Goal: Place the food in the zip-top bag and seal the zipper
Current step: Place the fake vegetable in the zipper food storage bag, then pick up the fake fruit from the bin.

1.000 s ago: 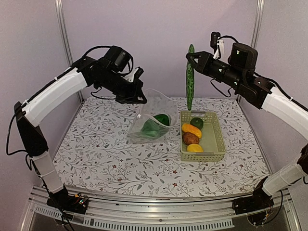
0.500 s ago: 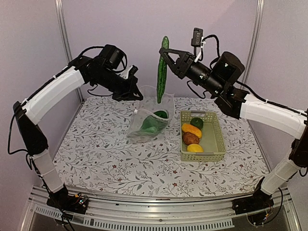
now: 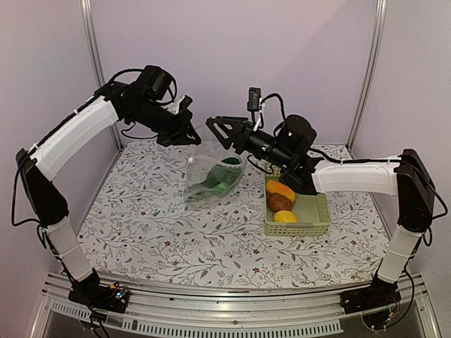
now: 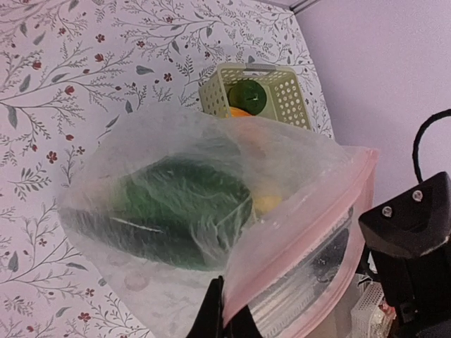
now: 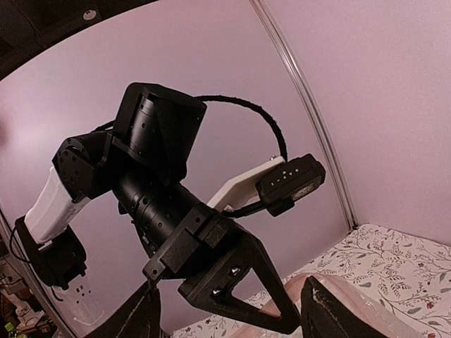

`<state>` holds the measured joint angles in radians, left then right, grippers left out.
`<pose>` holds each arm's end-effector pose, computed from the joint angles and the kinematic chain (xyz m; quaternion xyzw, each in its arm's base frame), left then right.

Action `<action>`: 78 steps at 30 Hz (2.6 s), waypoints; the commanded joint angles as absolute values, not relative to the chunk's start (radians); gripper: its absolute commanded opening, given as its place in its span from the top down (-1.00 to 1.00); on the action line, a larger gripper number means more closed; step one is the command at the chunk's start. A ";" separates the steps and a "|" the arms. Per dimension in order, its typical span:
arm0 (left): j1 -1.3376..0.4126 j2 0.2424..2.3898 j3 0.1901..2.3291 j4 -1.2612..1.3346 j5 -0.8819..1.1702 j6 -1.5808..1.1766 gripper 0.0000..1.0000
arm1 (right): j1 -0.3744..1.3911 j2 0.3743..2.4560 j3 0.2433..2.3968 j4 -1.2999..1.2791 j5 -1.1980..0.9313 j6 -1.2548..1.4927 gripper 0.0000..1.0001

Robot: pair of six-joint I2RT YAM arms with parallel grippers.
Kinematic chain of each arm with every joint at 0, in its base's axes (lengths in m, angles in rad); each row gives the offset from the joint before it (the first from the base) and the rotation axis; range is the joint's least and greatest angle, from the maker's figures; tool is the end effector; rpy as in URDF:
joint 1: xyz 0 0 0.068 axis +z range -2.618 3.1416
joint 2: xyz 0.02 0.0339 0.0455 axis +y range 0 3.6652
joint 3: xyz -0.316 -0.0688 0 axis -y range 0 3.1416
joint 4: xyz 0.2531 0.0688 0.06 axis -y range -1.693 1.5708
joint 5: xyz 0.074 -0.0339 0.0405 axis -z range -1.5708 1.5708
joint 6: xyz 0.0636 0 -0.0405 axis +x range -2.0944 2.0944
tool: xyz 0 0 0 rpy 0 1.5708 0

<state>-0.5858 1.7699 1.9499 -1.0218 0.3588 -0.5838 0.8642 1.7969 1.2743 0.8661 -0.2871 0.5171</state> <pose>0.3291 -0.2451 0.4280 0.0645 0.9192 -0.3326 0.2004 0.2896 0.3670 0.3926 -0.2136 0.5412 0.5790 0.5712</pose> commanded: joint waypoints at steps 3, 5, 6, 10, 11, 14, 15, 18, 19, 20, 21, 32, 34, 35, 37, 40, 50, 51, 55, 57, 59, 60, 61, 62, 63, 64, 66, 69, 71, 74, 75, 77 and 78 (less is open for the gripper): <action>-0.563 1.682 1.843 -0.961 0.363 -0.573 1.00 | 0.873 1.643 1.343 0.594 -0.342 0.375 -0.41; -0.560 1.661 1.804 -0.932 0.368 -0.577 1.00 | 0.873 1.599 1.361 0.470 -0.349 0.313 -0.38; -0.559 1.654 1.788 -0.924 0.371 -0.576 1.00 | 0.873 1.578 1.369 0.396 -0.344 0.273 -0.36; -0.559 1.649 1.765 -0.936 0.382 -0.544 1.00 | 0.873 1.486 1.443 0.085 -0.194 0.195 -0.25; -0.559 1.647 1.761 -0.938 0.382 -0.534 1.00 | 0.872 1.469 1.457 0.022 -0.142 0.189 -0.23; -0.559 1.646 1.754 -0.937 0.385 -0.502 1.00 | 0.871 1.412 1.485 -0.174 0.030 0.208 -0.20; -0.559 1.647 1.757 -0.937 0.387 -0.491 1.00 | 0.869 1.394 1.488 -0.240 0.081 0.225 -0.18; -0.559 1.653 1.768 -0.932 0.385 -0.457 1.00 | 0.841 1.354 1.482 -0.423 0.169 0.315 -0.17; -0.558 1.655 1.763 -0.923 0.384 -0.452 1.00 | 0.822 1.335 1.463 -0.468 0.173 0.344 -0.17; -0.558 1.655 1.758 -0.914 0.386 -0.449 1.00 | 0.800 1.319 1.421 -0.502 0.161 0.389 -0.17; -0.559 1.658 1.755 -0.909 0.389 -0.449 1.00 | 0.773 1.288 1.387 -0.525 0.136 0.410 -0.17; -0.565 1.687 1.795 -0.907 0.414 -0.495 1.00 | 0.634 1.280 1.203 -0.730 -0.140 0.472 -0.17; -0.565 1.687 1.793 -0.908 0.411 -0.498 1.00 | 0.627 1.317 1.205 -0.765 -0.160 0.469 -0.18; -0.566 1.686 1.792 -0.907 0.409 -0.498 1.00 | 0.619 1.344 1.208 -0.783 -0.177 0.465 -0.19; -0.565 1.687 1.794 -0.907 0.407 -0.495 1.00 | 0.594 1.382 1.213 -0.806 -0.208 0.457 -0.20; -0.565 1.687 1.793 -0.907 0.395 -0.489 1.00 | 0.560 1.452 1.233 -0.845 -0.260 0.446 -0.22; -0.569 1.685 1.785 -0.898 0.384 -0.493 0.98 | 0.544 1.652 1.300 -0.923 -0.320 0.363 -0.38; -0.567 1.688 1.792 -0.903 0.382 -0.489 0.98 | 0.541 1.665 1.307 -0.925 -0.325 0.359 -0.39; -0.565 1.698 1.799 -0.917 0.371 -0.470 0.98 | 0.523 1.738 1.329 -0.930 -0.331 0.322 -0.42; -0.566 1.699 1.789 -0.915 0.371 -0.478 0.98 | 0.519 1.779 1.359 -0.944 -0.352 0.302 -0.43; -0.567 1.700 1.783 -0.913 0.383 -0.482 0.99 | 0.518 1.823 1.391 -0.972 -0.374 0.269 -0.45; -0.567 1.699 1.778 -0.909 0.381 -0.483 0.99 | 0.519 1.842 1.403 -0.981 -0.375 0.261 -0.46; -0.568 1.697 1.774 -0.907 0.377 -0.485 0.99 | 0.519 1.854 1.410 -0.982 -0.374 0.250 -0.47; -0.568 1.696 1.773 -0.907 0.376 -0.485 0.98 | 0.519 1.863 1.411 -0.979 -0.370 0.247 -0.47; -0.568 1.692 1.773 -0.908 0.376 -0.487 0.98 | 0.518 1.866 1.411 -0.978 -0.368 0.247 -0.48; -0.568 1.688 1.772 -0.908 0.373 -0.491 0.99 | 0.518 1.869 1.411 -0.977 -0.368 0.249 -0.48; -0.568 1.679 1.766 -0.904 0.368 -0.495 0.99 | 0.518 1.872 1.410 -0.979 -0.367 0.254 -0.49; -0.568 1.677 1.766 -0.911 0.359 -0.485 0.96 | 0.518 1.881 1.400 -0.990 -0.357 0.243 -0.51; -0.568 1.675 1.770 -0.919 0.348 -0.479 0.94 | 0.518 1.889 1.399 -1.000 -0.362 0.226 -0.55; -0.568 1.674 1.780 -0.926 0.345 -0.463 0.92 | 0.518 1.888 1.404 -1.002 -0.347 0.212 -0.58; -0.568 1.675 1.782 -0.931 0.343 -0.458 0.92 | 0.518 1.885 1.406 -1.000 -0.334 0.212 -0.58; -0.568 1.675 1.784 -0.939 0.339 -0.452 0.92 | 0.518 1.875 1.418 -1.009 -0.320 0.217 -0.58; -0.568 1.672 1.781 -0.942 0.339 -0.451 0.92 | 0.518 1.869 1.425 -1.013 -0.313 0.221 -0.58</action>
